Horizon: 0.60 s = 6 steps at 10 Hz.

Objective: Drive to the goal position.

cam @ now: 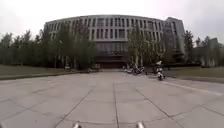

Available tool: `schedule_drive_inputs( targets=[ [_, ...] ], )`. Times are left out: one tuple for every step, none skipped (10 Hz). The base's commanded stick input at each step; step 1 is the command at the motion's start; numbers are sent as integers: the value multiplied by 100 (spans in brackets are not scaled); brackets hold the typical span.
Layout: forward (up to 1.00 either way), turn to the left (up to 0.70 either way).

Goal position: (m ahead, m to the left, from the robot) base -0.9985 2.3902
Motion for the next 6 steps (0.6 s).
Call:
schedule_drive_inputs(
  targets=[
    [50,0],
    [50,0],
    [50,0],
    [50,0],
    [50,0],
    [50,0]
  ],
)
